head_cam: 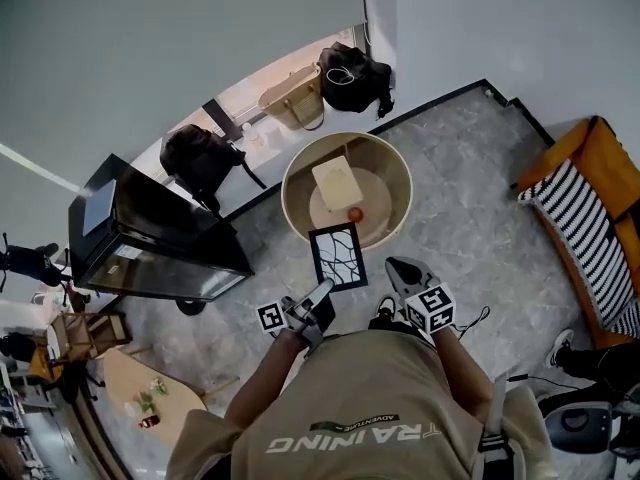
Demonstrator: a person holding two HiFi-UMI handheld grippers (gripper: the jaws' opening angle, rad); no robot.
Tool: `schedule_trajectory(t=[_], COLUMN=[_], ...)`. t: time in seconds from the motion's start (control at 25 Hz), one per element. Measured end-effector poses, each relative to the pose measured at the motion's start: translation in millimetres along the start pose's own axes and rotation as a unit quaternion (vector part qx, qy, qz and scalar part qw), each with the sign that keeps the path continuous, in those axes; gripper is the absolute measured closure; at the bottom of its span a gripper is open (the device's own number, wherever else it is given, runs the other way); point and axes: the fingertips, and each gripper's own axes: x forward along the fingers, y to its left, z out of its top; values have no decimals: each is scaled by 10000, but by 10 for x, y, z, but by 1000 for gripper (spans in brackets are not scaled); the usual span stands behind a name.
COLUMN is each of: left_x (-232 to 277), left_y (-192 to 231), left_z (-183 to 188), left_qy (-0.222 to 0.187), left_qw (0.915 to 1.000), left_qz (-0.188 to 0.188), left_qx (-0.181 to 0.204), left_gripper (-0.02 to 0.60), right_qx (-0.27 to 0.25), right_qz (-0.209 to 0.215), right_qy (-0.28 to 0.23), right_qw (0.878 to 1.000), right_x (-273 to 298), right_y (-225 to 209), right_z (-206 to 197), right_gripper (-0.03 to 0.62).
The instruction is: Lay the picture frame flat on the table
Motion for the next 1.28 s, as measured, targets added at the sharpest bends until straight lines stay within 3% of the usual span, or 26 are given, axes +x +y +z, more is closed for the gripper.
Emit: schedule_trajectory(t=[0.24,0.6,0.96,1.28], left_x=[444,775,1056,1279], left_y=[187,369,442,778], left_z=[148,194,431,916], left_qy=[-78,-14,-34,18], left_qw=[9998,9990,9994,9987], left_qz=[188,435,295,266], left_qx=[77,-42,-194,-444], left_gripper=[509,509,509,509], right_qx=[133,317,376,292], right_qz=[181,278,184,67], right_qy=[45,123,247,527], right_qw=[9997,9990,9988,9982], right_x=[148,268,510,911], right_y=[-482,-825,-1058,-1295], right_z=[5,-31,76,166], right_gripper=[585,585,585,585])
